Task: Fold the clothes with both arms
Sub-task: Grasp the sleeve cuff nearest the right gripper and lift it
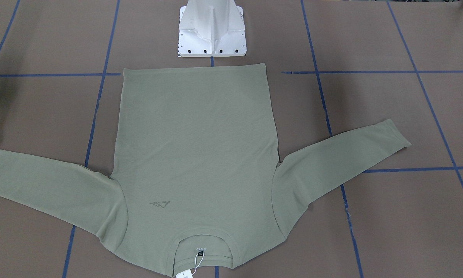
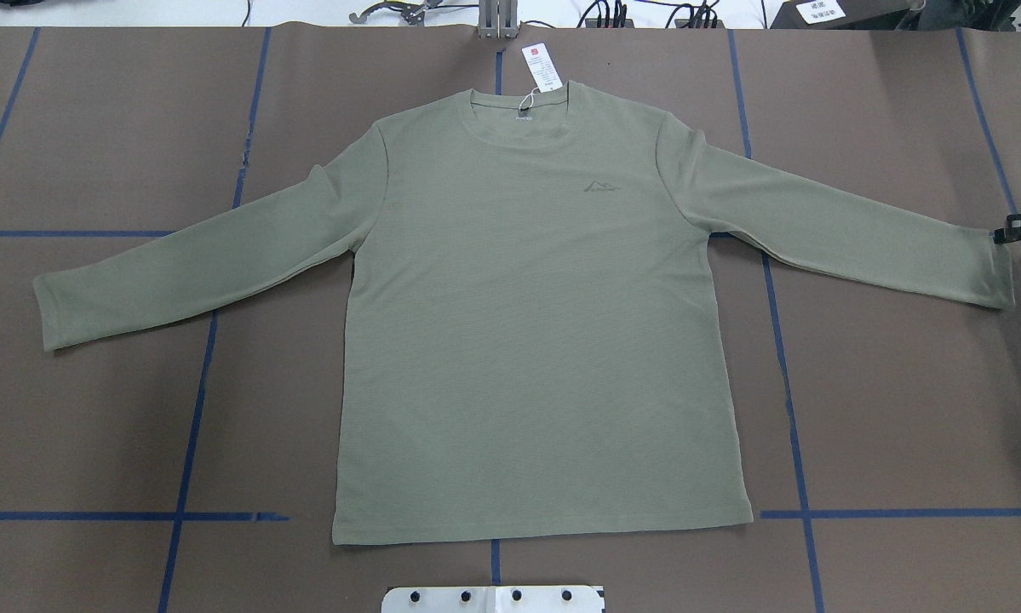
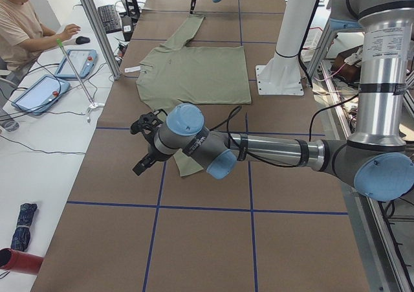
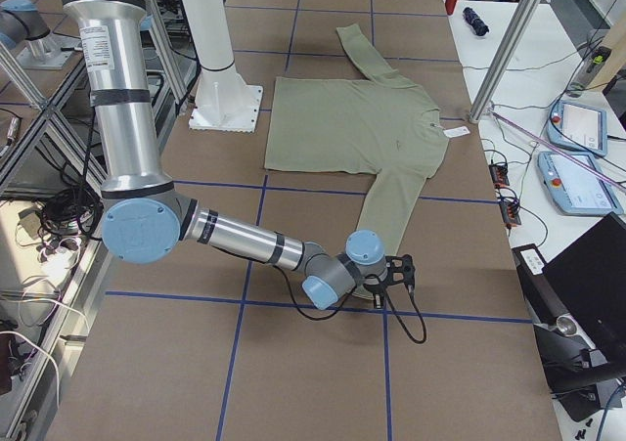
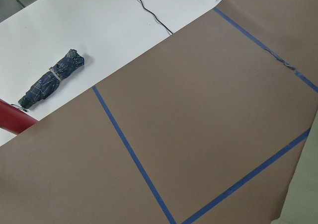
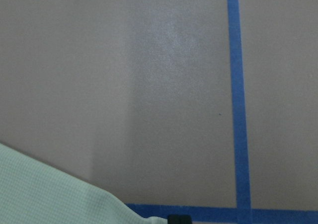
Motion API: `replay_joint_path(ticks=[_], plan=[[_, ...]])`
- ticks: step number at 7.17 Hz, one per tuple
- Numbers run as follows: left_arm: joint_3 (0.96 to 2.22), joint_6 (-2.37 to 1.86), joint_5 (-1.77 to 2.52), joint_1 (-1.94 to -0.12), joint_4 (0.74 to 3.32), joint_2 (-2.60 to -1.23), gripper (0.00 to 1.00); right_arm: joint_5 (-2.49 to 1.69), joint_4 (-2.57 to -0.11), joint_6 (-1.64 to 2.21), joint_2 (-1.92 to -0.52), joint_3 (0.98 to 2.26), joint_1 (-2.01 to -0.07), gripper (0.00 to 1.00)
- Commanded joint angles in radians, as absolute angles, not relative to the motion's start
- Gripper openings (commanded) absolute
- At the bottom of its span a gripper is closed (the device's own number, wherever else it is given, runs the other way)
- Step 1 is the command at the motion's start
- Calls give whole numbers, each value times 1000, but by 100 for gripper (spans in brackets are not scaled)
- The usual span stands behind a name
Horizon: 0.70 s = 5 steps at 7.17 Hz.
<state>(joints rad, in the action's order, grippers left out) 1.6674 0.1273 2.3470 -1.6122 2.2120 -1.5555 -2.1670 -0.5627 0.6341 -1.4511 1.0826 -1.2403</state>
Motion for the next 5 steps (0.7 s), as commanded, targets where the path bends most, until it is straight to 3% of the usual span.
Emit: replay_joint_path(ticks=[1,3,5], plan=[[1667,127,2347,-1612,2212,-1555,100,-2172,-572,635,-1462,1138,-1244,0],[1667,127,2347,-1612,2212,-1555,100,-2171,-635,658,-1465,1216,-1267,0],[1664,127,2347,-1612,2212,-1555,100,-2122,-917,669,-1467,1447,-1276,0]])
